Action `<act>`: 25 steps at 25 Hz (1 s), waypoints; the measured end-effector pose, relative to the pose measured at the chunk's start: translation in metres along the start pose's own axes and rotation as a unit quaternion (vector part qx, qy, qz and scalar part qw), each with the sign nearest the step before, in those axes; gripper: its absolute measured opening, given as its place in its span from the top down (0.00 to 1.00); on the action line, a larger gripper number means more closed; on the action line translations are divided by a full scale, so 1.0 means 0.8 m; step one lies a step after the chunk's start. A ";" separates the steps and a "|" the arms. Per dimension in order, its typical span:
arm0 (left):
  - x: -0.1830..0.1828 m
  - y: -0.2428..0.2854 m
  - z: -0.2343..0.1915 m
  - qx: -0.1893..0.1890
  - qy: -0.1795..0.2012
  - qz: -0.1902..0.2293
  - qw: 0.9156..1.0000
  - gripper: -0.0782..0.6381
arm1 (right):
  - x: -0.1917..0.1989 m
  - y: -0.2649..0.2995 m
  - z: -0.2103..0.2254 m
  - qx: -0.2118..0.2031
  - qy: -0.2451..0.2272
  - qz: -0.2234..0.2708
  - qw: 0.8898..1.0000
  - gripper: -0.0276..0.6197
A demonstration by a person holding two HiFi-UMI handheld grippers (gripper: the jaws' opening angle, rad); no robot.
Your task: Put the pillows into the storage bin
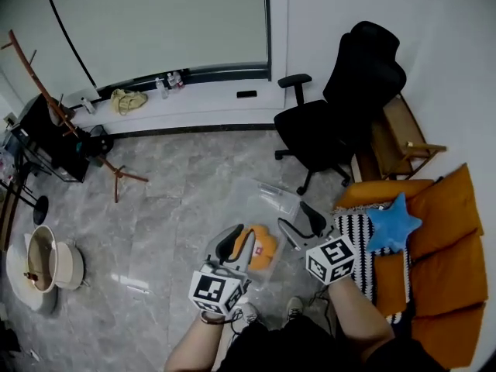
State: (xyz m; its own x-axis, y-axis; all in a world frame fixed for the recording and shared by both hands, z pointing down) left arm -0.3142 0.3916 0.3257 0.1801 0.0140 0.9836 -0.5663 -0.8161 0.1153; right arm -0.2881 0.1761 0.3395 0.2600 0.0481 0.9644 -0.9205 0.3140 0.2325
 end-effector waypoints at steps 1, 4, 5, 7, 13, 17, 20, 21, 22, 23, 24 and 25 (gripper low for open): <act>-0.009 0.000 0.003 0.004 0.004 0.004 1.000 0.76 | -0.009 -0.007 -0.002 0.004 -0.004 0.009 1.000 0.50; -0.034 -0.001 0.014 0.016 0.015 0.002 1.000 0.76 | -0.031 -0.027 -0.006 0.013 -0.016 0.029 0.999 0.50; -0.041 -0.002 0.019 0.021 0.021 0.000 1.000 0.76 | -0.037 -0.034 -0.007 0.015 -0.019 0.035 0.999 0.50; -0.049 -0.002 0.026 0.038 0.031 0.010 0.999 0.80 | -0.047 -0.046 -0.008 0.021 -0.023 0.048 0.998 0.50; -0.054 -0.013 0.034 0.063 0.035 0.020 0.997 0.88 | -0.058 -0.068 -0.022 0.037 -0.020 0.069 0.997 0.50; -0.055 -0.020 0.036 0.065 0.038 0.012 0.997 0.88 | -0.054 -0.073 -0.030 0.042 -0.015 0.067 0.997 0.50; -0.052 -0.022 0.037 0.072 0.038 0.013 0.997 0.88 | -0.052 -0.075 -0.034 0.046 -0.015 0.064 0.997 0.50; -0.051 -0.024 0.036 0.075 0.037 0.012 0.996 0.88 | -0.051 -0.077 -0.037 0.049 -0.015 0.062 0.997 0.50; -0.049 -0.025 0.036 0.079 0.035 0.009 0.996 0.88 | -0.050 -0.079 -0.039 0.052 -0.015 0.061 0.997 0.50; -0.046 -0.027 0.036 0.084 0.032 0.004 0.996 0.88 | -0.050 -0.081 -0.041 0.057 -0.015 0.060 0.996 0.50; -0.043 -0.027 0.035 0.091 0.030 -0.002 0.995 0.88 | -0.048 -0.083 -0.043 0.062 -0.014 0.060 0.996 0.50; -0.040 -0.027 0.036 0.098 0.028 -0.008 0.995 0.88 | -0.047 -0.085 -0.044 0.068 -0.013 0.060 0.996 0.50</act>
State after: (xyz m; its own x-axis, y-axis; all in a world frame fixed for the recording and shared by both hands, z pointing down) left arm -0.2846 0.3921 0.2881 0.1391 0.0559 0.9887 -0.3951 -0.9123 0.1072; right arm -0.2247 0.1860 0.2834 0.1401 0.0522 0.9888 -0.9758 0.1768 0.1289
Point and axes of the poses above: the fingertips, and each gripper's own axes: y forward along the fingers, z to its right, x out of its underside, the point moved 9 cm from there along -y, backward along the fingers, and after that the axes turned 2 degrees about -z, right-handed, at the moved point
